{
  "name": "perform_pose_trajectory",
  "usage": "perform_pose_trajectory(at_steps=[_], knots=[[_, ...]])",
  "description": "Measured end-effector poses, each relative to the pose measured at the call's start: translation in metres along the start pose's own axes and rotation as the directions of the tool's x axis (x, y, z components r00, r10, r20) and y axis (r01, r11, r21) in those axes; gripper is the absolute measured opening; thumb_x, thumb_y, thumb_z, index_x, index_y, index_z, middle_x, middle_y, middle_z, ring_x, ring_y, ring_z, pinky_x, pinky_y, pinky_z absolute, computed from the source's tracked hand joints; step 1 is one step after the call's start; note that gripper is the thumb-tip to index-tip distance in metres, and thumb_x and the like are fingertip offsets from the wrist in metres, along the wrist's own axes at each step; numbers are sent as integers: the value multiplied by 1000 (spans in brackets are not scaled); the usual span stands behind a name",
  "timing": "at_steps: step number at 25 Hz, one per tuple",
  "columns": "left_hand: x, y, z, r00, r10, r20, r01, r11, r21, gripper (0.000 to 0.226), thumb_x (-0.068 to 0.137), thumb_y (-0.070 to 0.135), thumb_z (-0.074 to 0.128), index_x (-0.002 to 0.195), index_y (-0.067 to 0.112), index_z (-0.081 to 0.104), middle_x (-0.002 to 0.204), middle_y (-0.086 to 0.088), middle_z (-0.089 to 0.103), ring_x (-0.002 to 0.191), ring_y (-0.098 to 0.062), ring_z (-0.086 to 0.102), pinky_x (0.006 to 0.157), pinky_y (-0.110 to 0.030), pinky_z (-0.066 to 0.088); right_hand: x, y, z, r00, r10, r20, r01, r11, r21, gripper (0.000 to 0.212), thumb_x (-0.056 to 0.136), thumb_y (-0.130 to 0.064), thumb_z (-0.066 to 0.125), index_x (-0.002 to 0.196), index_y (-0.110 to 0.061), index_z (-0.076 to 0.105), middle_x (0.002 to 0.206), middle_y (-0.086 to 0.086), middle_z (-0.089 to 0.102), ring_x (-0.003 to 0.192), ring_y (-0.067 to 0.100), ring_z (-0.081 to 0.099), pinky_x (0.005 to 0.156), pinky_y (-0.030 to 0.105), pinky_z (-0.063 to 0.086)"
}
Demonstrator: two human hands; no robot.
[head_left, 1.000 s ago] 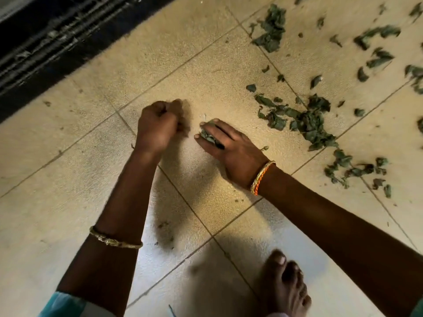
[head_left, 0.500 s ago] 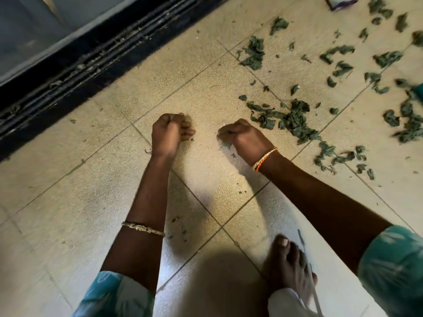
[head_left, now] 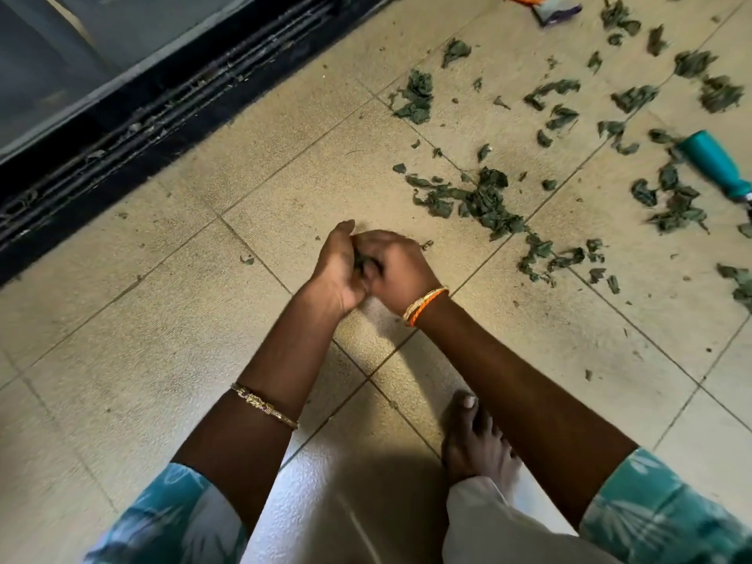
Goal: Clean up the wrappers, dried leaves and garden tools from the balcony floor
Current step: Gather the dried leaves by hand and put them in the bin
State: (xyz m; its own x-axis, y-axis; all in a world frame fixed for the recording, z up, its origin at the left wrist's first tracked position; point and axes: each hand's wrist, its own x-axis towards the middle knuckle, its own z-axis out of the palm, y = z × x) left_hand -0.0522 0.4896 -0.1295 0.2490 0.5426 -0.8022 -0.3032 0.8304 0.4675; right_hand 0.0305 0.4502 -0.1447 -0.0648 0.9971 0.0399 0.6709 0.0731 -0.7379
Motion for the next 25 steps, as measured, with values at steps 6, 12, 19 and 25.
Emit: perform_pose_trajectory(at_steps=[6, 12, 19, 25], knots=[[9, 0, 11, 993, 18, -116, 10, 972, 234, 34, 98, 16, 31, 67, 15, 45, 51, 1, 43, 35, -8, 37, 32, -18, 30, -7, 4, -28, 982, 188, 34, -191, 955, 226, 38, 85, -9, 43, 122, -7, 45, 113, 10, 62, 96, 18, 58, 84, 28, 48], [24, 14, 8, 984, 2, -178, 68, 920, 387, 30, 89, 26, 46, 61, 21, 35, 37, 9, 29, 29, -7, 22, 33, -10, 15, 39, 80, -59, 966, 257, -29, -249, 896, -367, 61, 84, -4, 58, 141, -11, 37, 149, 22, 22, 138, 37, 22, 111, 45, 28], [38, 9, 8, 996, -8, -93, 43, 926, 375, 36, 99, 23, 39, 64, 17, 45, 38, 9, 35, 28, -4, 24, 29, -11, 15, 32, 100, -25, 998, -43, -34, 22, 877, -480, 42, 79, 16, 50, 120, 8, 57, 127, 30, 52, 119, 45, 50, 98, 46, 44], [38, 6, 14, 999, -48, 14, 40, 934, 355, 39, 103, 30, 35, 83, 9, 60, 57, 0, 64, 45, -9, 51, 36, -14, 32, 31, 78, -65, 874, 181, -450, -140, 982, 124, 22, 82, 9, 57, 96, -1, 72, 88, 7, 73, 79, 17, 69, 69, 30, 57]])
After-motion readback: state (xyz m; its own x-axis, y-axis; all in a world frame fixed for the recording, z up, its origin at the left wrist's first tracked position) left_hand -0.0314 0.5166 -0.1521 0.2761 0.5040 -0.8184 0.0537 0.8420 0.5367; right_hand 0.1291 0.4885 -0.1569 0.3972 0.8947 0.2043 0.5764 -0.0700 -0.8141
